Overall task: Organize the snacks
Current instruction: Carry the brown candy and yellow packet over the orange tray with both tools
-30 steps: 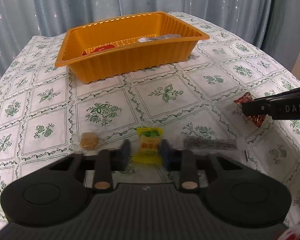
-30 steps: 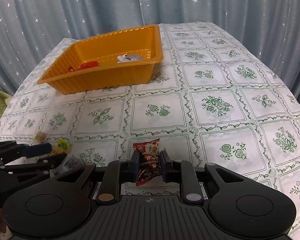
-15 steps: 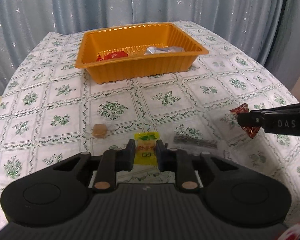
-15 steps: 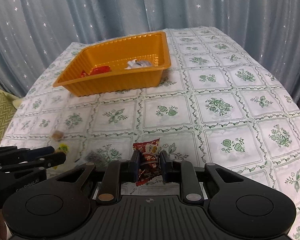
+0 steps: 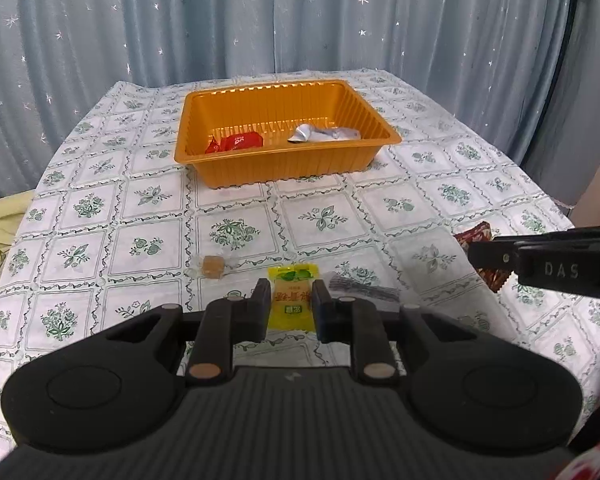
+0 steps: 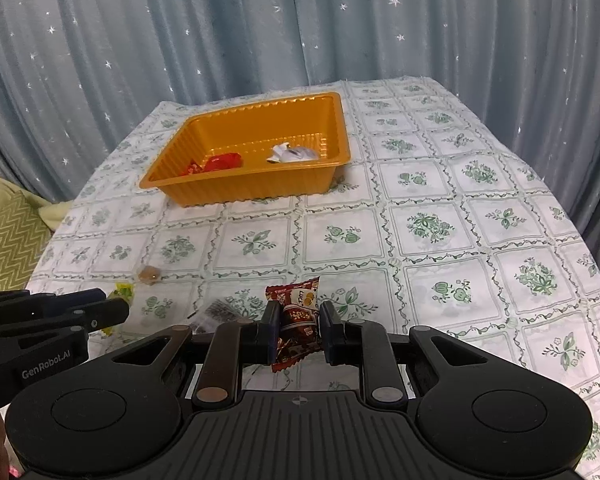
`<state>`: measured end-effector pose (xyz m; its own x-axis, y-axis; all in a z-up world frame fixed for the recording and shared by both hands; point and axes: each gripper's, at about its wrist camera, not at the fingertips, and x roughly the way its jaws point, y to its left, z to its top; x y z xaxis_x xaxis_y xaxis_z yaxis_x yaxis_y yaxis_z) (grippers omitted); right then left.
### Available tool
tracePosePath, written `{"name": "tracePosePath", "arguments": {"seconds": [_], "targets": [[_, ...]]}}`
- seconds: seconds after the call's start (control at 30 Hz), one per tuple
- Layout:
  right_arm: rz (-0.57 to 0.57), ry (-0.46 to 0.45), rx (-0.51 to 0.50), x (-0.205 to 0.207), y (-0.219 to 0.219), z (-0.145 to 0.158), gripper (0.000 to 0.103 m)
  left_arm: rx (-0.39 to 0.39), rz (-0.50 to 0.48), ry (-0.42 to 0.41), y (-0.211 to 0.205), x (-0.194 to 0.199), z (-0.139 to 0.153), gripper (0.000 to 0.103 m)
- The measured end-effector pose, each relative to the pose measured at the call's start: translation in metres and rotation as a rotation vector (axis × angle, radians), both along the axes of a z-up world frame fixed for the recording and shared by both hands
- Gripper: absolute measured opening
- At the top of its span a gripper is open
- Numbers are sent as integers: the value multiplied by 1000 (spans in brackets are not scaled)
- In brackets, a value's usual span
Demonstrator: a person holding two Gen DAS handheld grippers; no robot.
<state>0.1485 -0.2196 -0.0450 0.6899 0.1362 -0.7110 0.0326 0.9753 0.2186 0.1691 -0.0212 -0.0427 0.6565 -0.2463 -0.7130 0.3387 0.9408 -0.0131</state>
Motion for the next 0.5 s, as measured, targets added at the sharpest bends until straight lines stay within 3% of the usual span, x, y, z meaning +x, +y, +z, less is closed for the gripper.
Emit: {"name": "tracePosePath", "arguments": {"seconds": [0.5], "targets": [[5, 2, -20, 0, -1, 13, 22, -25, 4, -22, 3, 8, 19, 19]]}}
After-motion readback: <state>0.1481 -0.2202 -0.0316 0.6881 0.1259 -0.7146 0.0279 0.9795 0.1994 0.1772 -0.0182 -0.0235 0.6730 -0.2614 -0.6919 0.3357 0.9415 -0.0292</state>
